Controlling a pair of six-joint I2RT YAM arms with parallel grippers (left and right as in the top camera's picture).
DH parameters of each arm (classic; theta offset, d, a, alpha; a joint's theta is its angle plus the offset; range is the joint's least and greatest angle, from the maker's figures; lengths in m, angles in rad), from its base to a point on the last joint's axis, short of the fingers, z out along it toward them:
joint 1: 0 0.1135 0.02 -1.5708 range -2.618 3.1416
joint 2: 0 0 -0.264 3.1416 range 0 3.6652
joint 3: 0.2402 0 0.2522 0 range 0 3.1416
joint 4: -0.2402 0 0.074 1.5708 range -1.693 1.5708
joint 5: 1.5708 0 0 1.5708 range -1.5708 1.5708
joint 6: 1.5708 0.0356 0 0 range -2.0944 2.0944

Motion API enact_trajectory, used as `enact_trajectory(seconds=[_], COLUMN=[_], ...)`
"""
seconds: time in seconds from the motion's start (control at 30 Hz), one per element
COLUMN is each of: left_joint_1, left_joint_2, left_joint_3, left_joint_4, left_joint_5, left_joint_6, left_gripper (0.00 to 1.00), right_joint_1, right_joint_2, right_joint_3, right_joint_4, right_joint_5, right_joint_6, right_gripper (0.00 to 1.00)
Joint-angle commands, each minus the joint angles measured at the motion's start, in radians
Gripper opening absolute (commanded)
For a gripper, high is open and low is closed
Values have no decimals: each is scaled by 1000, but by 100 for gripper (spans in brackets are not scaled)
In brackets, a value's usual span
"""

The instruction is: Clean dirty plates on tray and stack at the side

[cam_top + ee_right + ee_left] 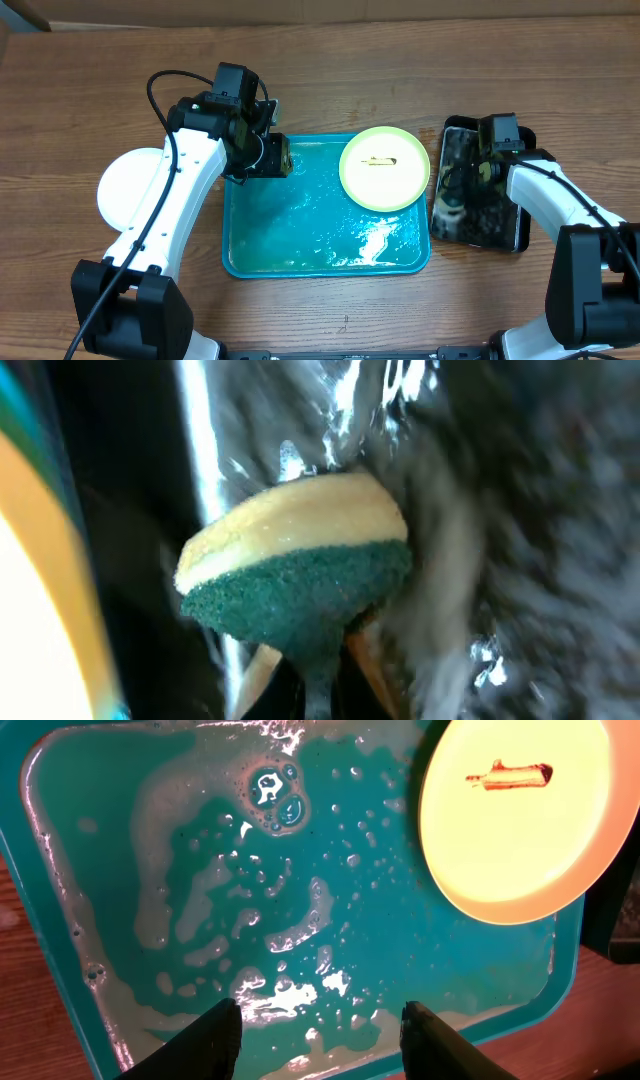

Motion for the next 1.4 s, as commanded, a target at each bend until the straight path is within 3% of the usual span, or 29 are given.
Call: enact_trajectory(seconds=[0.0,0.13,0.27,0.6,1.03,1.17,1.37], left_joint_1=[-1,-1,-1,-1,-1,-1,-1], left_joint_2=[-6,-6,-6,-6,-6,-6,-6], left_joint_3=[16,16,16,16,16,16,16], left_joint_4=[-2,-2,-2,-2,-2,-4,-5], left_joint_5=[-2,-2,-2,-1,-2,-2,-2], left_joint_6=[18,18,18,18,18,18,18], left_gripper=[53,53,53,54,54,54,54], right_joint_1=[4,4,3,31,114,94,45], right_joint_2=[-6,-6,-6,-6,-6,-6,-6], right_joint_3=[3,3,16,109,55,55,55], right_joint_4=[-90,-200,-200,-198,-367,-408,-439], right_joint_5=[99,261,368,109,132,308,400], right_joint_6=[56,149,212,71,37,149,239], right_gripper=[4,4,4,4,4,4,4])
